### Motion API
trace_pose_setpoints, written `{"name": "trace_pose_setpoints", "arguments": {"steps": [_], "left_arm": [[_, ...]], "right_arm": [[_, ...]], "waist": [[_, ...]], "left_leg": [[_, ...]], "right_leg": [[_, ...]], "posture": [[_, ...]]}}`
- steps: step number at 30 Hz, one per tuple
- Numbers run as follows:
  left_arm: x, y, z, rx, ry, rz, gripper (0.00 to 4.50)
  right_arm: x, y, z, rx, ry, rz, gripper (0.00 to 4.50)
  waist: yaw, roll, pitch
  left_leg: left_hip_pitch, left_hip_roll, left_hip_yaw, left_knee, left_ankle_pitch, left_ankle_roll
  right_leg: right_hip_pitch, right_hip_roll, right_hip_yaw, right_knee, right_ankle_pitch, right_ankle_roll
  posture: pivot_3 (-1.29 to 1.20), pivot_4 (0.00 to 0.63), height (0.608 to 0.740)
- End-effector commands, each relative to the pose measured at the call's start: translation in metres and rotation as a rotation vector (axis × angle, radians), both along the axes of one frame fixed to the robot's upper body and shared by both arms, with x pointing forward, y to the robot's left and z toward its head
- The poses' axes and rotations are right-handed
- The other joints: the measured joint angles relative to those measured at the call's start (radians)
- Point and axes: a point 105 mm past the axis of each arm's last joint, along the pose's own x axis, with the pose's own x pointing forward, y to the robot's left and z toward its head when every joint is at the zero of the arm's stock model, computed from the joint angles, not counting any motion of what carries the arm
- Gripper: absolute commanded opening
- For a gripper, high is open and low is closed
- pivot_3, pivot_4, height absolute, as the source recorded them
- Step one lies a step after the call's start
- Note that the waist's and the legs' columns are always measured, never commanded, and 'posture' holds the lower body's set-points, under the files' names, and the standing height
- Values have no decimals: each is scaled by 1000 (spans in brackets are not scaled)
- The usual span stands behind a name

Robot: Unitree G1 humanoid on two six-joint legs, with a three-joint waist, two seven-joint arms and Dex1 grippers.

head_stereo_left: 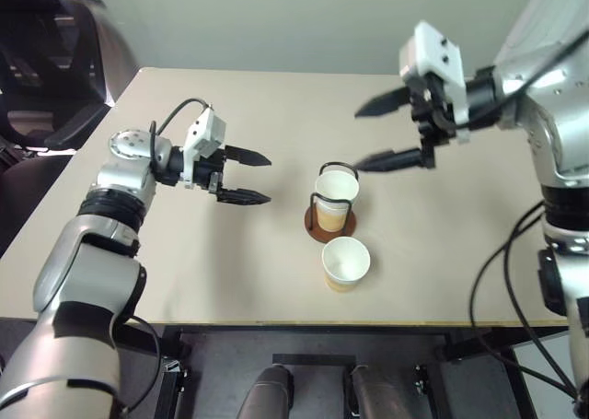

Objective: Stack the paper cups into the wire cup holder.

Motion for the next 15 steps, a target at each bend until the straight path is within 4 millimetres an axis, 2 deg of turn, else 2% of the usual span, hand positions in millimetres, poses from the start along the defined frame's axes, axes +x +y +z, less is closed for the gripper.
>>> {"name": "trace_pose_setpoints", "arguments": {"steps": [1,6,8,11,15], "left_arm": [[-3,-1,12,-10,-29,-35,4500],[-2,-2,12,-8,-27,-35,4500],[-3,-4,13,-17,-21,-42,4500],[-6,-14,16,-50,1,-79,4500],[-18,-17,5,17,15,-147,4500]], "right_arm": [[-36,-21,-18,-154,22,60,4474],[-55,-35,-35,-225,64,52,4474],[-55,-39,-45,-277,42,42,4474],[-50,-44,-64,-360,-9,26,4474],[-44,-48,-74,-412,-56,19,4474]], "waist": [[4,0,0],[-1,0,0],[-3,0,0],[-3,0,0],[-3,0,0]], "left_leg": [[0,0,0,0,0,0],[1,0,2,0,-2,3],[3,1,2,0,-6,10],[5,1,1,1,-7,12],[5,0,1,3,-6,13]], "right_leg": [[0,0,0,0,0,1],[1,0,1,1,2,9],[2,1,1,1,3,10],[5,1,1,1,1,7],[6,0,2,1,3,6]], "posture": [[0,150,740],[0,150,740],[0,150,740],[0,150,740],[0,150,740]]}}
